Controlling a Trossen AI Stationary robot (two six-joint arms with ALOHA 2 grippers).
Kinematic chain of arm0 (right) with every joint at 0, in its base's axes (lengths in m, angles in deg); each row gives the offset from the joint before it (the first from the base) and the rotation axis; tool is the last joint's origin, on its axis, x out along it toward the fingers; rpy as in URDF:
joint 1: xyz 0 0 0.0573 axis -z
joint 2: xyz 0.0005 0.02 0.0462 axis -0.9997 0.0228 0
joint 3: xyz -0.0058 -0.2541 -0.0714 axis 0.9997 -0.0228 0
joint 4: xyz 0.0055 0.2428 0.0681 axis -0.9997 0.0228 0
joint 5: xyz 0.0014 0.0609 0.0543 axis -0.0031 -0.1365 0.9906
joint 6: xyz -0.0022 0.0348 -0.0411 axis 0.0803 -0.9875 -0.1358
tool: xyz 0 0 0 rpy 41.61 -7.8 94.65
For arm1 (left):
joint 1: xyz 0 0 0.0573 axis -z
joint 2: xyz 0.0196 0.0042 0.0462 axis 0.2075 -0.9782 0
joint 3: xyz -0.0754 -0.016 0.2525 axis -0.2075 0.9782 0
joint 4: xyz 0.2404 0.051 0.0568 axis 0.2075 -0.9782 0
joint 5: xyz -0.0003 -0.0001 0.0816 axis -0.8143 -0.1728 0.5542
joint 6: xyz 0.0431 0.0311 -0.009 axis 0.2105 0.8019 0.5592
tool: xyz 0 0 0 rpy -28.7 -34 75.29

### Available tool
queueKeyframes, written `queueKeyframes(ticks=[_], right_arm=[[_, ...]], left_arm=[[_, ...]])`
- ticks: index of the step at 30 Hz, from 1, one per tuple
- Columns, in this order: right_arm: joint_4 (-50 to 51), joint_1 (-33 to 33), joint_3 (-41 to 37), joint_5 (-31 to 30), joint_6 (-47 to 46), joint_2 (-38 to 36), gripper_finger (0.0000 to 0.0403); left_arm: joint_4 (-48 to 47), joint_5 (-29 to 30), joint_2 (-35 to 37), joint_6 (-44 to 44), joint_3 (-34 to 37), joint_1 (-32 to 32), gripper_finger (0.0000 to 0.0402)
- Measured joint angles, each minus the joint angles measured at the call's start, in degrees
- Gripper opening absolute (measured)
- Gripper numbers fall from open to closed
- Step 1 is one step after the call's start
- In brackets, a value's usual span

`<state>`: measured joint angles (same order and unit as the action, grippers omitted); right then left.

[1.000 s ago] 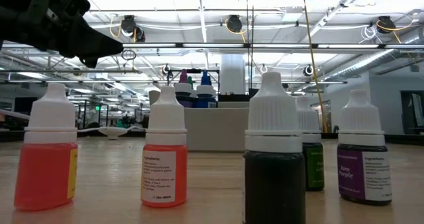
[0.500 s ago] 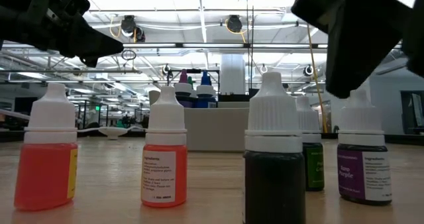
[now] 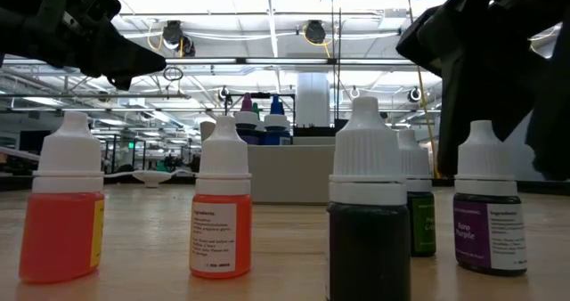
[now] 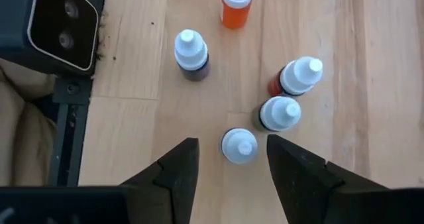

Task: Pick & Place food coloring
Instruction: Put the small purple food coloring bottle into the gray container

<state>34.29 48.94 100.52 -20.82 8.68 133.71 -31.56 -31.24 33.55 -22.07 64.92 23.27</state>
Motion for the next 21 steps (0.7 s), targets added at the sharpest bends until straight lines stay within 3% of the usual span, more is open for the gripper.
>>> queueKeyframes(ticks=[5, 15, 21], right_arm=[[-6.29, 0.51, -2.37, 0.22, 0.32, 0.00, 0.0167], [-6.07, 0.58, -2.89, 0.22, 0.31, 0.00, 0.0164], [-6.05, 0.69, -2.89, 0.24, -0.46, 0.00, 0.0119]], left_arm=[[0.00, 0.00, -0.01, -0.02, 0.00, 0.00, 0.0047], [0.02, 0.00, -0.01, -0.04, 0.00, 0.00, 0.0047], [0.02, 0.02, 0.00, -0.04, 0.00, 0.00, 0.0047]])
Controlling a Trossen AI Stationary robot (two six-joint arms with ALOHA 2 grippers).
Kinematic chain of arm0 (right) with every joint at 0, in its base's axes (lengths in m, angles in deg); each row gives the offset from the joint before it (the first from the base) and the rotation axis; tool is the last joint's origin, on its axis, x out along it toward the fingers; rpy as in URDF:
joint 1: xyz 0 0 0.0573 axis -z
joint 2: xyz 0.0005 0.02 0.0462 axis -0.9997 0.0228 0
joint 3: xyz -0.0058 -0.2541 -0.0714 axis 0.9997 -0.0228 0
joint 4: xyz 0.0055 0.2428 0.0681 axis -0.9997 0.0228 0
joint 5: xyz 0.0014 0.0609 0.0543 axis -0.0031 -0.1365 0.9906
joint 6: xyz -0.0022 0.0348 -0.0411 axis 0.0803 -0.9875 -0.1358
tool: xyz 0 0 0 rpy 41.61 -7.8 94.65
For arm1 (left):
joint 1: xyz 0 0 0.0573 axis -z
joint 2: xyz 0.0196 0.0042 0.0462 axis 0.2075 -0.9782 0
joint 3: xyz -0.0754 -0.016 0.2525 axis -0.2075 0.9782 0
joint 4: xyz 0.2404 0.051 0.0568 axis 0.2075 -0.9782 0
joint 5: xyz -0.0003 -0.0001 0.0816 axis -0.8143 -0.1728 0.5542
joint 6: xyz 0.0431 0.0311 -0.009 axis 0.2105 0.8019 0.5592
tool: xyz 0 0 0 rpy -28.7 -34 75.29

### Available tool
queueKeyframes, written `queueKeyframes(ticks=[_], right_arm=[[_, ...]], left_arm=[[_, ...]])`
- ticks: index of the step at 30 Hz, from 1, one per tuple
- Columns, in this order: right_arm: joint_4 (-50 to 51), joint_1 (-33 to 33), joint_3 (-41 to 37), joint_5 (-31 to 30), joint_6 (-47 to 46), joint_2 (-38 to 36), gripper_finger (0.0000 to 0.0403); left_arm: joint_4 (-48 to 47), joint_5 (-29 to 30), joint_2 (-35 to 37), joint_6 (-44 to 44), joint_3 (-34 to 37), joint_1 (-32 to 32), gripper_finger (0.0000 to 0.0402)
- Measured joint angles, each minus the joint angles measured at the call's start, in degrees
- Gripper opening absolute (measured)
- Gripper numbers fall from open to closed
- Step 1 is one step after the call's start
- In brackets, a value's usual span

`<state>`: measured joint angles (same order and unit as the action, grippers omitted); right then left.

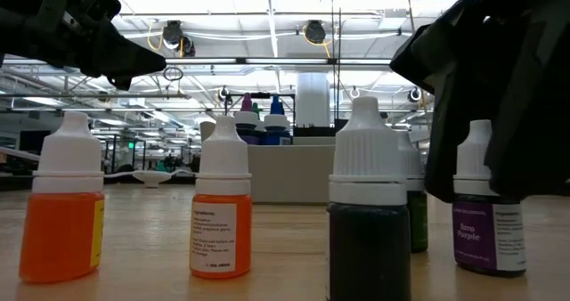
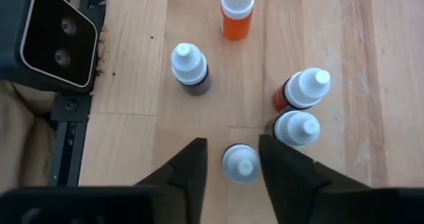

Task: Pick & Place food coloring
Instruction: Put the small purple food coloring bottle into the gray container

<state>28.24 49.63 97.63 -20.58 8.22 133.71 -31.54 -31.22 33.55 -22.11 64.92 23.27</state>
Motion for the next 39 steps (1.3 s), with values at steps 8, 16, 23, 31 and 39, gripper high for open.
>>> queueKeyframes(ticks=[8, 16, 23, 31, 39], right_arm=[[0.29, 0.11, 0.00, 3.12, -0.08, -0.48, 0.0046], [2.92, -0.06, 0.00, 1.02, 4.75, -6.84, 0.0046], [7.35, 0.49, -0.10, -3.35, 10.93, -14.85, 0.0049], [4.28, 3.54, -13.76, -7.32, 12.18, -29.72, 0.0049], [-12.60, 4.40, -37.76, -15.96, 7.19, -47.21, 0.0049]], left_arm=[[0.00, 0.00, 0.00, -0.11, 0.00, 0.00, 0.0047], [0.04, 0.03, 0.00, -0.07, -0.02, 0.00, 0.0047], [0.13, 0.03, 0.02, 0.00, -0.02, -0.02, 0.0047], [0.07, 0.03, 0.02, 0.51, -0.02, 0.00, 0.0047], [-0.06, 0.04, 0.02, 2.47, -0.02, -0.02, 0.0047]])
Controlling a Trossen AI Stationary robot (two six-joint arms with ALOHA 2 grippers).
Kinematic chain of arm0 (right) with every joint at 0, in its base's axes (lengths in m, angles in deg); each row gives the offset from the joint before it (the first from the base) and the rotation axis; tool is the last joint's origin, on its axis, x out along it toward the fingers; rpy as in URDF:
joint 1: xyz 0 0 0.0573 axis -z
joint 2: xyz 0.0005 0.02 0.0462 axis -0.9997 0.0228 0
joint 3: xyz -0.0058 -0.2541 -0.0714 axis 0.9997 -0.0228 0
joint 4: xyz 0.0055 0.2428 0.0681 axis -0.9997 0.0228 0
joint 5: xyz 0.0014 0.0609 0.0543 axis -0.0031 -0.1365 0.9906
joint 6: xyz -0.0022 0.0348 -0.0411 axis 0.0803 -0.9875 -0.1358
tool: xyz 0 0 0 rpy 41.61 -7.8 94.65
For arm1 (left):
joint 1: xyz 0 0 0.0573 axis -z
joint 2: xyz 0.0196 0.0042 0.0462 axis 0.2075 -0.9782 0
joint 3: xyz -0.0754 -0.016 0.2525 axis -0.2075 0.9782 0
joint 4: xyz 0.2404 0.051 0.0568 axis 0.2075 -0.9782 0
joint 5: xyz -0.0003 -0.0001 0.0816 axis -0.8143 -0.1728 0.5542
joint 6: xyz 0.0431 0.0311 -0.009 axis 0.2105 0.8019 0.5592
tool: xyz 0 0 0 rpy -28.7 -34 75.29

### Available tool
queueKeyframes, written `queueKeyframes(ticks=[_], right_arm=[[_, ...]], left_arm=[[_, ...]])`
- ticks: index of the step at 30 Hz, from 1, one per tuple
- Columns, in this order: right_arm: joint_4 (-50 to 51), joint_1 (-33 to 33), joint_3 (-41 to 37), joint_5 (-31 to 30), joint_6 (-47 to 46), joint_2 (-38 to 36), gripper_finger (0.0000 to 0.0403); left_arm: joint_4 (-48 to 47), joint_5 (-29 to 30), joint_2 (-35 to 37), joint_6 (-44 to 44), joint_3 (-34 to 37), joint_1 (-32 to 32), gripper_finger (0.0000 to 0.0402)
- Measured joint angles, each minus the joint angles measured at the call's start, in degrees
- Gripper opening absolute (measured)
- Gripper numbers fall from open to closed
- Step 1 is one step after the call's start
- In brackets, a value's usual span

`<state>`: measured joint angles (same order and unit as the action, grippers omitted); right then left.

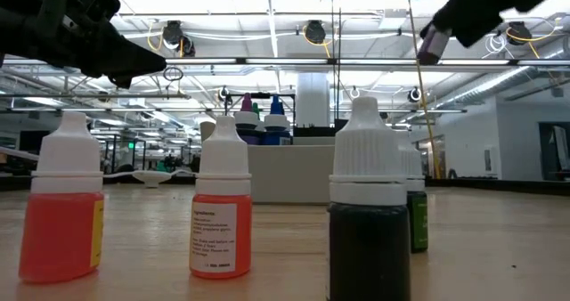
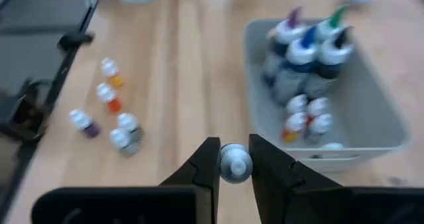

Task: Pick & Place food coloring
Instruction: Put the small purple food coloring bottle into the gray container

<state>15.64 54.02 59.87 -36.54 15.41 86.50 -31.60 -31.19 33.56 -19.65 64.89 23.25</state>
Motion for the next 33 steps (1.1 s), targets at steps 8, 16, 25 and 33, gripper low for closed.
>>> queueKeyframes(ticks=[8, 16, 25, 33], right_arm=[[-19.95, 0.26, -13.84, -8.66, 11.10, -4.29, 0.0049], [-36.44, 1.67, -22.89, -9.78, 19.14, -4.62, 0.0050], [-37.80, 3.91, -24.40, -9.67, 29.82, -9.18, 0.0050], [-37.74, 8.79, -24.40, -9.64, 30.46, -12.59, 0.0050]], left_arm=[[0.56, -0.01, -0.02, -0.02, 0.00, 0.02, 0.0047], [4.79, 0.18, -0.02, 0.54, 0.00, 0.00, 0.0047], [14.62, 0.35, 0.00, 10.84, 0.00, 0.01, 0.0047], [15.31, 0.38, -0.02, 13.81, 0.00, 0.00, 0.0047]])
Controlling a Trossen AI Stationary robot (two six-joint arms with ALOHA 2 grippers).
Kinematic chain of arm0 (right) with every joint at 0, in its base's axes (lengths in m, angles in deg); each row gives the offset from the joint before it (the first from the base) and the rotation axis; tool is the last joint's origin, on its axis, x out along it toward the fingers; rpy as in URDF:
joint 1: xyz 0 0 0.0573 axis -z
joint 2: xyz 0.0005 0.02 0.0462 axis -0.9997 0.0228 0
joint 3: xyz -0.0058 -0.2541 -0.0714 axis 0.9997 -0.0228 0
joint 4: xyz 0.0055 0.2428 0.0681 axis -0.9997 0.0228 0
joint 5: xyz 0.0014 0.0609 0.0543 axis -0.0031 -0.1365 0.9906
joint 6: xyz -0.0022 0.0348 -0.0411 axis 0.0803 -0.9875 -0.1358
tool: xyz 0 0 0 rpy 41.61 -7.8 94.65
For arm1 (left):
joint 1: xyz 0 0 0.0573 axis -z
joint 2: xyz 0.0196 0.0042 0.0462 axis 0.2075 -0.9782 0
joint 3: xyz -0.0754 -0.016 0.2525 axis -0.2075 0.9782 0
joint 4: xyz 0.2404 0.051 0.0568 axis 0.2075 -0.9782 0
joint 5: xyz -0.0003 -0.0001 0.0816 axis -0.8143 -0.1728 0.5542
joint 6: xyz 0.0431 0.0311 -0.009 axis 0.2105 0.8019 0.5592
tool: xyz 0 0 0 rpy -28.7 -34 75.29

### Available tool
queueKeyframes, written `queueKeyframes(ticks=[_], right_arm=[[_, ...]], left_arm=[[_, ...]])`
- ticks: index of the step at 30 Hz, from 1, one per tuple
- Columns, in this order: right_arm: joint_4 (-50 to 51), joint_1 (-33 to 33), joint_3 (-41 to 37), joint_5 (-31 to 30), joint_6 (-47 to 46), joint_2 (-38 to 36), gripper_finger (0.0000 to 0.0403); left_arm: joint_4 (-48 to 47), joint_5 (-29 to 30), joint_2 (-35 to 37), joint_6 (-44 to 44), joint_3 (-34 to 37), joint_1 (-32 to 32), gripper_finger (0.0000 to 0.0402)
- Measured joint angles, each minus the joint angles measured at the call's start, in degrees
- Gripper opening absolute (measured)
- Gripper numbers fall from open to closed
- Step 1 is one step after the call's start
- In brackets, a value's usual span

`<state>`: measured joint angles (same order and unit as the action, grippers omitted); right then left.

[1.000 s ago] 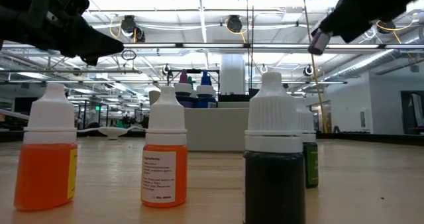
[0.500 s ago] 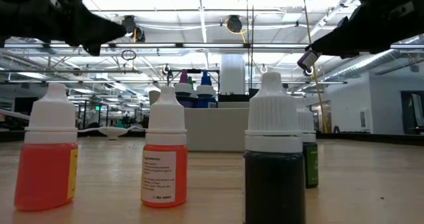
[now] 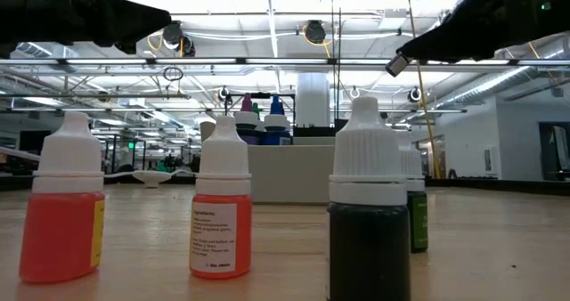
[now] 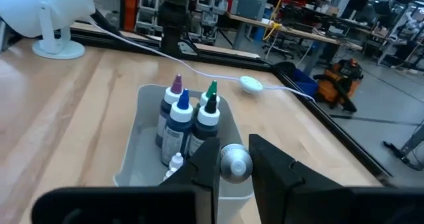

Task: Pick & Place food coloring
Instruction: Put the small purple food coloring bottle into the gray container

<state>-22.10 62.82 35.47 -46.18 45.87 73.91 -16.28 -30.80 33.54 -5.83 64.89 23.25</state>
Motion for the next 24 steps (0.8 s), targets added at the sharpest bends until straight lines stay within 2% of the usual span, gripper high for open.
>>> queueKeyframes(ticks=[6, 16, 24], right_arm=[[-0.10, 0.43, 0.00, 0.36, 0.91, 0.06, 0.0050], [-0.92, 2.62, 0.00, 4.60, 1.94, 0.06, 0.0050], [-0.85, 5.02, 0.00, 4.60, -0.38, 0.06, 0.0050]], left_arm=[[0.51, 0.00, 0.01, 0.49, 0.00, 0.02, 0.0047], [-0.43, -0.91, 0.00, 4.19, 0.00, 0.02, 0.0047], [-0.46, -0.47, 0.00, 3.76, 0.00, 0.01, 0.0047]])
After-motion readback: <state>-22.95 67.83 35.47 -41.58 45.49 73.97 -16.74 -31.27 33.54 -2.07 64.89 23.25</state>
